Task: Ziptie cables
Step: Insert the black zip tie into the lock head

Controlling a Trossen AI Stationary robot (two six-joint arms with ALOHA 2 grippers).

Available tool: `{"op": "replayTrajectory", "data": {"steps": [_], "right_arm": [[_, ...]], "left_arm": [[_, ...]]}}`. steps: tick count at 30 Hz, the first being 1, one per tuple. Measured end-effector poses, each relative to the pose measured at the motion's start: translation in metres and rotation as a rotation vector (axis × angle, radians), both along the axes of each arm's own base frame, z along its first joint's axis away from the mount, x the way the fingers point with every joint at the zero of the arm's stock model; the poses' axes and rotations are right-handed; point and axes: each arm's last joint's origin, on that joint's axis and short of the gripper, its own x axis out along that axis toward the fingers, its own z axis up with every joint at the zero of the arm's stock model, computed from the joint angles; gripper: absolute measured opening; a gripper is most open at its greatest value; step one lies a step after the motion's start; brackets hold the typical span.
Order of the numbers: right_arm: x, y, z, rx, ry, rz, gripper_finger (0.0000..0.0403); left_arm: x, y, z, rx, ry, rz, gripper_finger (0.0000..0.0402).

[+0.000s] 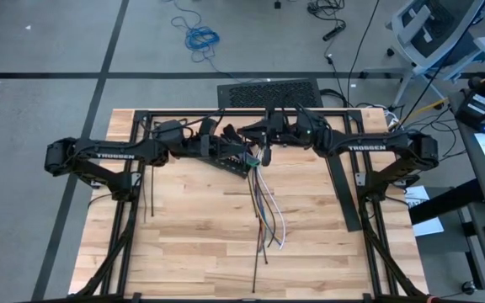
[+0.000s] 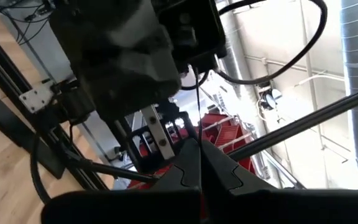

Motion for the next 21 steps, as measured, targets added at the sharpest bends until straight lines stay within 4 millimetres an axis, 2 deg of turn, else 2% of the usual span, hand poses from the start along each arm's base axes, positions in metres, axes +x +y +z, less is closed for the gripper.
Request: {"op": "replayTrajectory", "data": {"steps": [8, 21], "right_arm": [[0.0018, 0.0087, -0.0001, -0.007, 0.001, 0.028, 0.0000], [0.0020, 0.0076, -0.0028, -0.009, 0.029, 0.015, 0.0000]], "left_arm": [[0.0003, 0.0000, -0.0015, -0.003, 0.015, -0.001, 0.0000], [0.0003, 0.0000, -0.0013, -0.005, 0.014, 0.010, 0.0000]]}}
